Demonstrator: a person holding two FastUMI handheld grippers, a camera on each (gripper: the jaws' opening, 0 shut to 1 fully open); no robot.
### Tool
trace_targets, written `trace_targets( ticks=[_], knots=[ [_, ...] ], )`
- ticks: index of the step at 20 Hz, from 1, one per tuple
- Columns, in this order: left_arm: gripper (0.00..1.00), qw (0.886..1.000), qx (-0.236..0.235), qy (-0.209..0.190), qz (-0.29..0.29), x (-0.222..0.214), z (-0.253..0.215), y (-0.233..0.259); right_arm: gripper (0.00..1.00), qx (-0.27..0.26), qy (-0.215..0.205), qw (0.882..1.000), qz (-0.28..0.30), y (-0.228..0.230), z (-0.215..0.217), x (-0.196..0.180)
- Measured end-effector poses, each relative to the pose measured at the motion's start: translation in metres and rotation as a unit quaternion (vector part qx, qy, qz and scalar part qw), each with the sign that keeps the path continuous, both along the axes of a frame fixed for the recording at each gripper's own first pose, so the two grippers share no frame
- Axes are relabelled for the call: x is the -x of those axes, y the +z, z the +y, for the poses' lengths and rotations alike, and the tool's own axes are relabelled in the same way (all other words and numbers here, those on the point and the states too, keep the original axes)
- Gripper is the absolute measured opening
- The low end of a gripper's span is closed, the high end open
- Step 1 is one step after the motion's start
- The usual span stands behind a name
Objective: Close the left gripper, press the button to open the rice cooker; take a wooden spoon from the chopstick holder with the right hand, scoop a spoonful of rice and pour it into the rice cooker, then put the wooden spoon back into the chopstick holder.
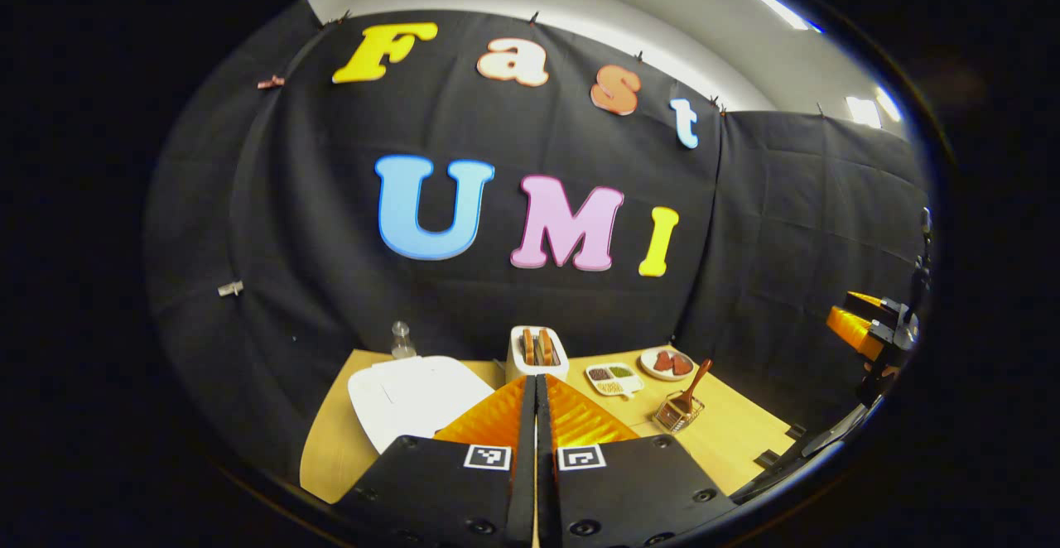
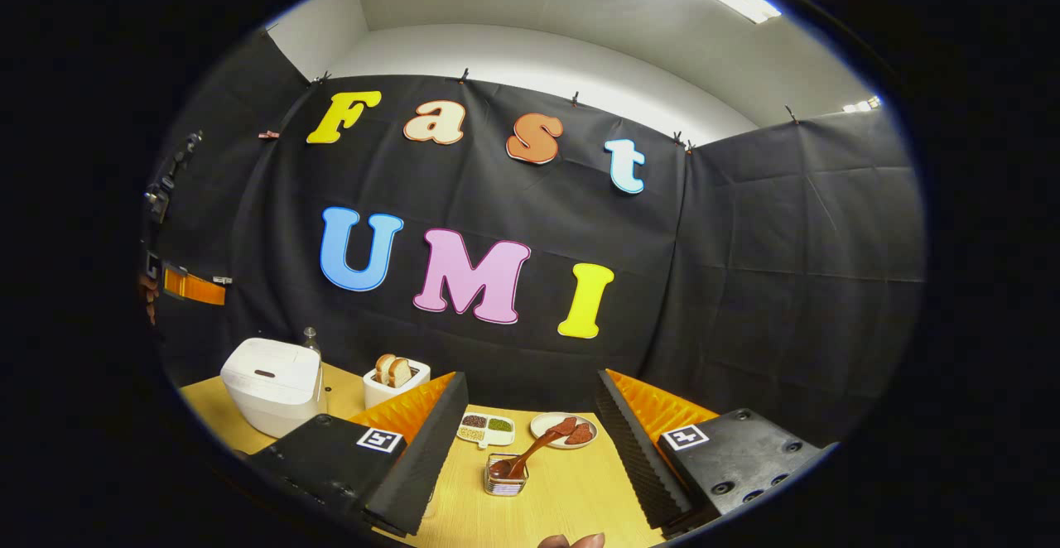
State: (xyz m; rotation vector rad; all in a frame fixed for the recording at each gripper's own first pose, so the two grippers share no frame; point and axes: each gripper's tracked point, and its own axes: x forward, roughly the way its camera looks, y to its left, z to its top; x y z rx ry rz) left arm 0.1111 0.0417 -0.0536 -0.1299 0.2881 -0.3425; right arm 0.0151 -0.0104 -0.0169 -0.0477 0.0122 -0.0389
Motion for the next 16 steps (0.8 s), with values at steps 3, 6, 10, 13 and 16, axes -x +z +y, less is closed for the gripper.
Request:
trace_targets(
  ticks=[3, 6, 10, 13, 16],
  knots=[
    [0.06, 0.999, -0.008, -0.021, 0.048, -0.035, 0.01, -0.029, 0.97, 0.005, -0.011, 1.0, 0.001, -0.001, -0.006, 0.003],
    [0.07, 0.992, -0.055, -0.059, 0.099, -0.058, 0.015, -0.068, 0.98, 0.002, -0.023, 1.0, 0.007, -0.003, -0.011, 0.005],
    [0.07, 0.975, -0.123, -0.11, 0.15, -0.081, 0.019, -0.103, 0.97, 0.006, -0.044, 0.999, 0.009, -0.005, -0.015, 0.011],
    [0.07, 0.961, -0.162, -0.131, 0.184, -0.093, 0.023, -0.132, 0.98, 0.011, -0.056, 0.998, 0.011, -0.004, -0.016, 0.015],
    [0.07, 0.951, -0.18, -0.141, 0.207, -0.098, 0.026, -0.155, 0.97, 0.018, -0.069, 0.997, 0.016, -0.008, -0.016, 0.017]
  ],
)
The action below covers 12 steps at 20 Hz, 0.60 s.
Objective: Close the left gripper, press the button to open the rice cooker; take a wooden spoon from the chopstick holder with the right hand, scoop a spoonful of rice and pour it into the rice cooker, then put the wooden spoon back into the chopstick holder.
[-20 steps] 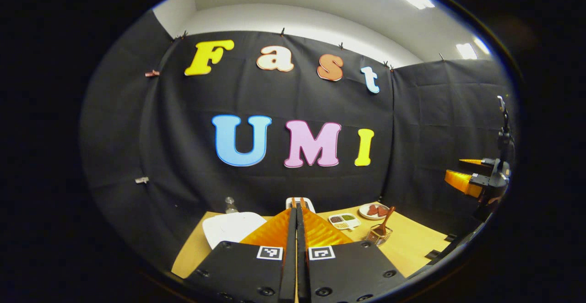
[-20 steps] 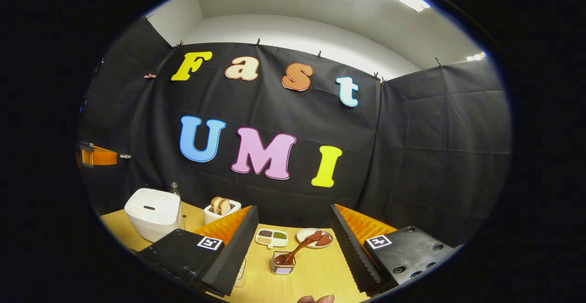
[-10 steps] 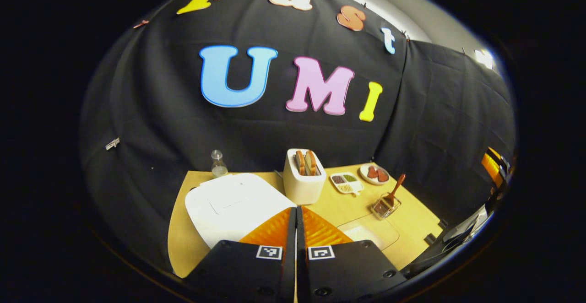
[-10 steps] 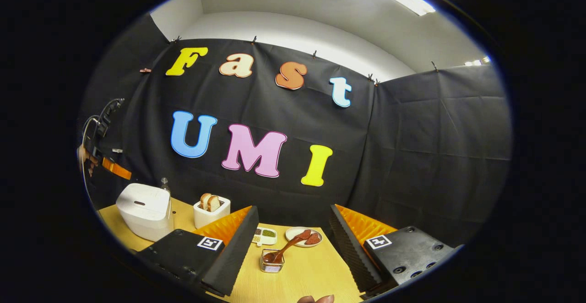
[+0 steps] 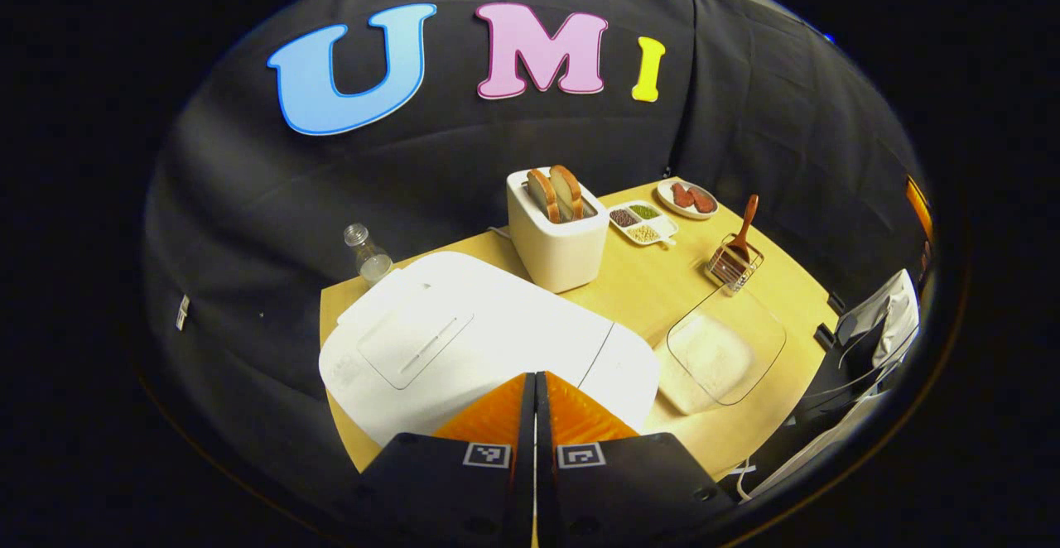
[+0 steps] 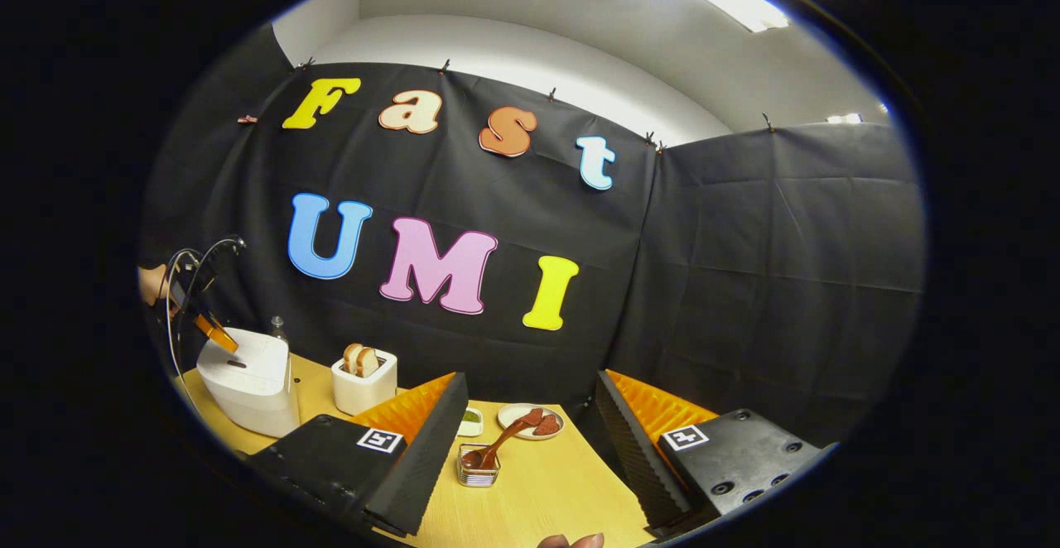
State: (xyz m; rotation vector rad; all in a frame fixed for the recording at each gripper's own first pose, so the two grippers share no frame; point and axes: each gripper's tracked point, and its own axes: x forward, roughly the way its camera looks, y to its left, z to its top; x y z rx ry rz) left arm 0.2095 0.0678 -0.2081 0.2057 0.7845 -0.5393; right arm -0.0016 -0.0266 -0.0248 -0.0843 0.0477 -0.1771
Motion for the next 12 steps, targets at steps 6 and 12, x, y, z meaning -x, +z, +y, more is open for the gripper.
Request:
trace_targets(
  ticks=[6, 12],
  knots=[
    [0.07, 1.0, -0.02, 0.0, 0.016, -0.007, 0.011, -0.026, 0.98, 0.008, -0.017, 1.0, 0.001, 0.002, 0.0, 0.006],
    [0.07, 0.999, -0.015, -0.016, 0.035, -0.001, 0.007, -0.031, 0.98, 0.008, -0.026, 1.0, 0.01, -0.002, 0.001, 0.008]
  ],
)
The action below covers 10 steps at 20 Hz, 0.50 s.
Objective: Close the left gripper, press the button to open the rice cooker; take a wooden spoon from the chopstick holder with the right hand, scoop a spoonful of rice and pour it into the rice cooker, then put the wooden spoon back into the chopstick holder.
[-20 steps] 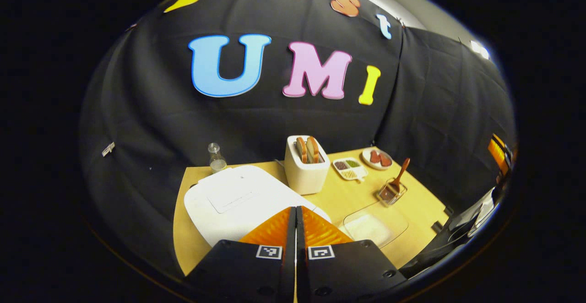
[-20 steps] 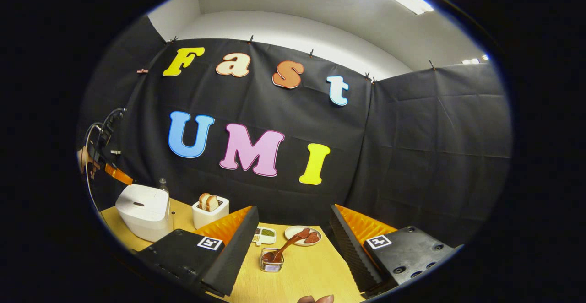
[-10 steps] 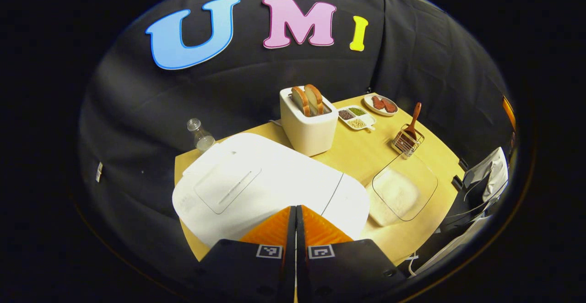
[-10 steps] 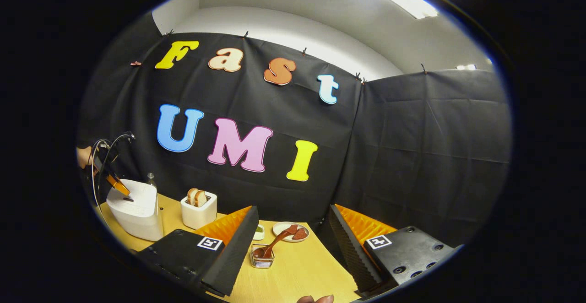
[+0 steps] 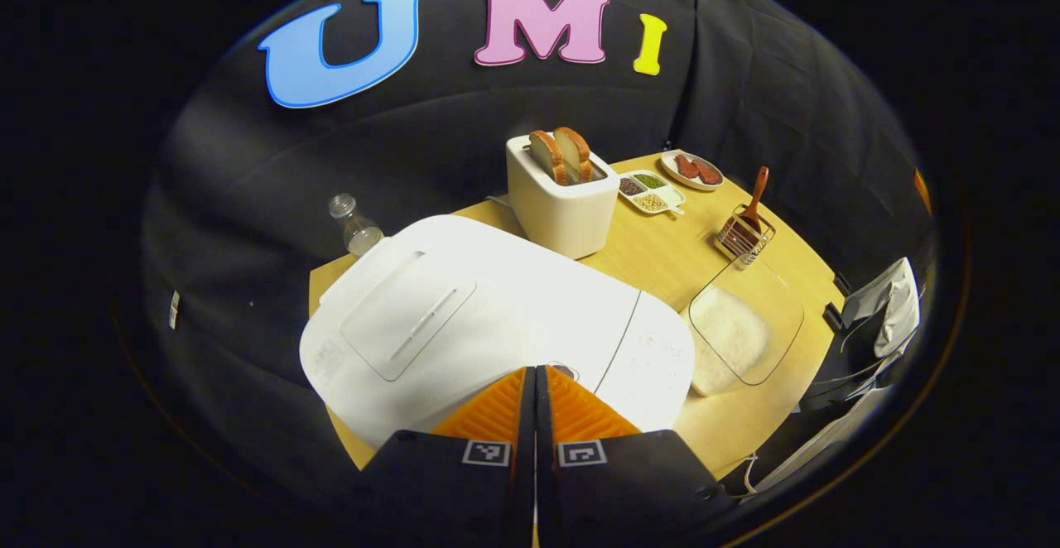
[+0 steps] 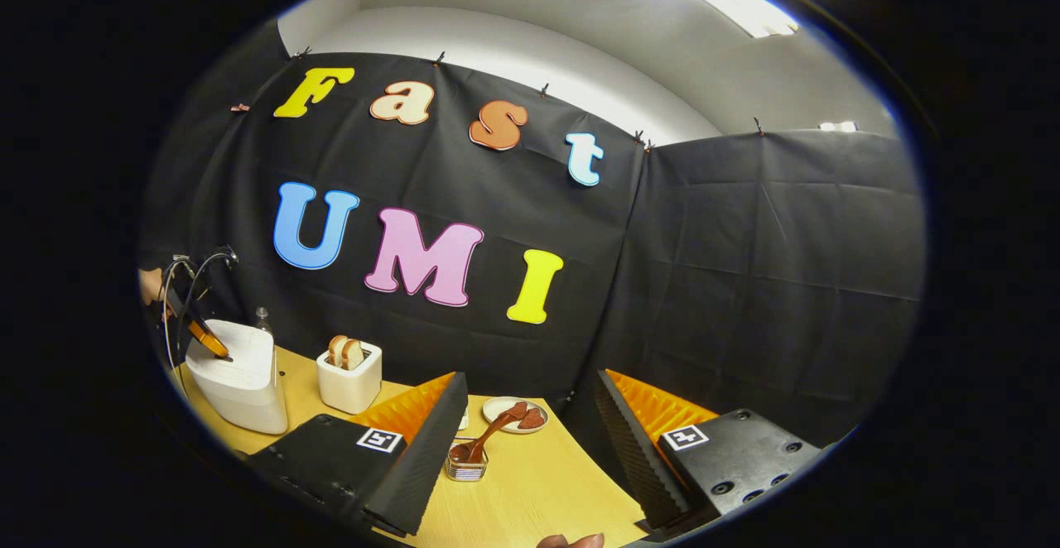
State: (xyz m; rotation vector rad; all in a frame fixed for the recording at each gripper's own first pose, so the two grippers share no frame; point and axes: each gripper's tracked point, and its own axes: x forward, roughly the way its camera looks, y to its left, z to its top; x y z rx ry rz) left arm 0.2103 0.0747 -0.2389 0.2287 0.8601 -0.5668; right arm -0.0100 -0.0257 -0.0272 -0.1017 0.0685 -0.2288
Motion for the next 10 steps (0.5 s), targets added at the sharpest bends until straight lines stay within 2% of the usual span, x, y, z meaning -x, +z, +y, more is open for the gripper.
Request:
trace_targets(
  ticks=[6, 10],
  knots=[
    [0.07, 1.0, -0.01, -0.003, 0.012, 0.002, 0.0, -0.004, 0.97, -0.001, 0.001, 1.0, -0.001, -0.001, 0.006, 0.003],
    [0.07, 0.999, 0.0, 0.014, -0.051, -0.008, 0.004, 0.022, 0.97, 0.004, 0.001, 1.0, 0.0, -0.002, 0.005, 0.01]
  ],
)
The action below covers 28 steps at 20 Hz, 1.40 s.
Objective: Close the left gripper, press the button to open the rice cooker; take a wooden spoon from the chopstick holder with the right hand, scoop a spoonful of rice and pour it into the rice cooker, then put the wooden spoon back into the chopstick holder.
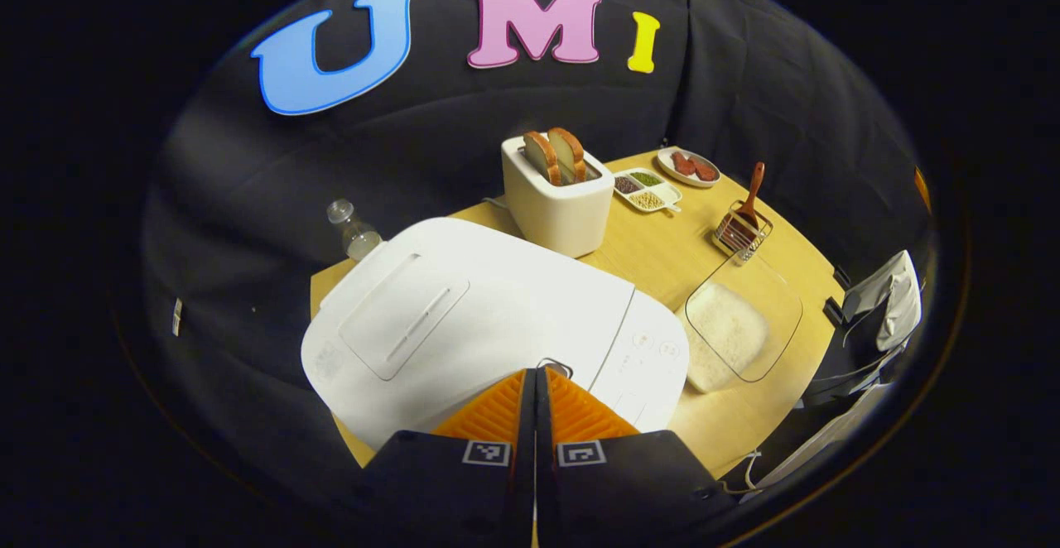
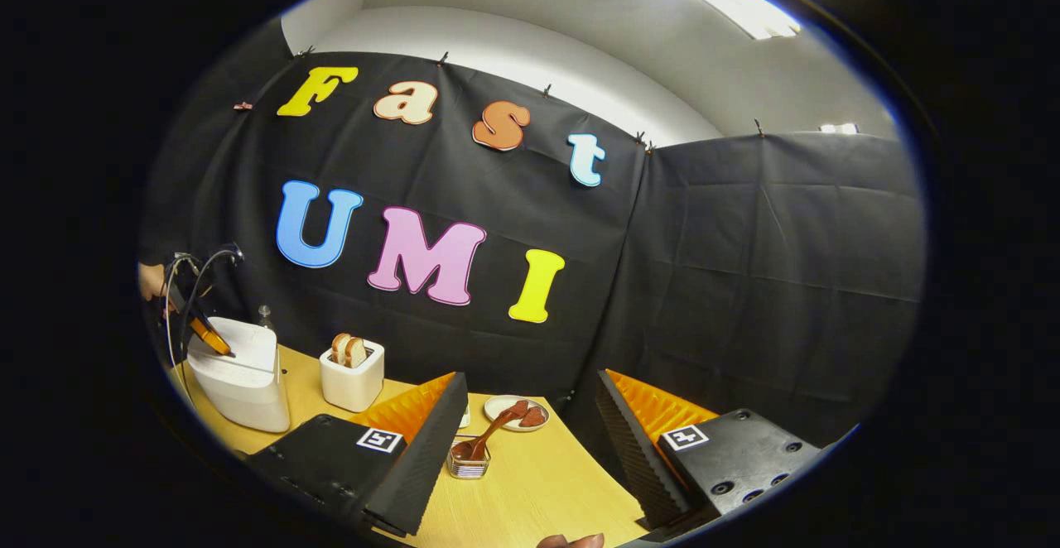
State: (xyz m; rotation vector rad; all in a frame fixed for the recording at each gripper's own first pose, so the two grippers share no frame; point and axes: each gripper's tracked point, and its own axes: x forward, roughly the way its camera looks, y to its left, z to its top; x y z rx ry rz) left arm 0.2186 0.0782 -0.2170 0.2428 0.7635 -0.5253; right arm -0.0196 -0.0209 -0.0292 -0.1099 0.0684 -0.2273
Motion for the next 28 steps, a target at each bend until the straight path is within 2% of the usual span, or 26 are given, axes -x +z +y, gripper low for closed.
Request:
trace_targets(
  ticks=[4, 6, 8, 9, 11, 13, 14, 15, 16, 17, 20, 24, 28],
  knots=[
    [0.09, 0.994, -0.007, 0.043, -0.105, -0.016, 0.015, 0.052, 0.97, -0.008, -0.002, 1.0, -0.004, 0.003, -0.002, 0.004],
    [0.1, 0.98, -0.016, 0.082, -0.181, -0.028, 0.03, 0.09, 0.97, -0.011, 0.0, 1.0, -0.011, 0.007, -0.001, 0.006],
    [0.1, 0.959, -0.026, 0.118, -0.258, -0.033, 0.047, 0.129, 0.97, -0.012, 0.004, 1.0, -0.018, 0.011, 0.001, 0.008],
    [0.18, 0.95, -0.023, 0.124, -0.287, -0.03, 0.05, 0.147, 0.97, -0.01, 0.005, 1.0, -0.02, 0.013, 0.002, 0.009],
    [0.34, 0.94, -0.005, 0.125, -0.318, -0.02, 0.046, 0.167, 0.97, -0.009, 0.008, 1.0, -0.025, 0.017, 0.002, 0.011],
    [0.7, 0.927, 0.014, 0.126, -0.353, -0.006, 0.043, 0.19, 0.97, -0.011, 0.01, 0.999, -0.028, 0.018, 0.003, 0.013],
    [0.92, 0.917, 0.032, 0.127, -0.376, 0.003, 0.041, 0.205, 0.98, -0.012, 0.014, 0.999, -0.03, 0.019, 0.005, 0.014],
    [0.99, 0.905, 0.052, 0.135, -0.401, 0.007, 0.039, 0.216, 0.97, -0.013, 0.018, 0.999, -0.031, 0.02, 0.008, 0.014],
    [0.96, 0.889, 0.075, 0.148, -0.426, 0.019, 0.039, 0.233, 0.97, -0.012, 0.02, 0.999, -0.031, 0.019, 0.008, 0.014],
    [0.96, 0.879, 0.096, 0.158, -0.441, 0.03, 0.038, 0.243, 0.97, -0.011, 0.022, 0.999, -0.032, 0.02, 0.008, 0.015],
    [0.96, 0.875, 0.123, 0.172, -0.435, 0.062, 0.028, 0.24, 0.97, -0.011, 0.032, 0.999, -0.032, 0.019, 0.01, 0.012],
    [0.96, 0.868, 0.11, 0.185, -0.447, 0.095, 0.02, 0.252, 0.97, -0.014, 0.047, 0.999, -0.022, 0.007, 0.008, 0.0],
    [0.96, 0.864, 0.123, 0.214, -0.439, 0.126, 0.008, 0.254, 0.98, -0.038, 0.088, 0.995, -0.008, -0.017, 0.013, -0.02]
  ],
)
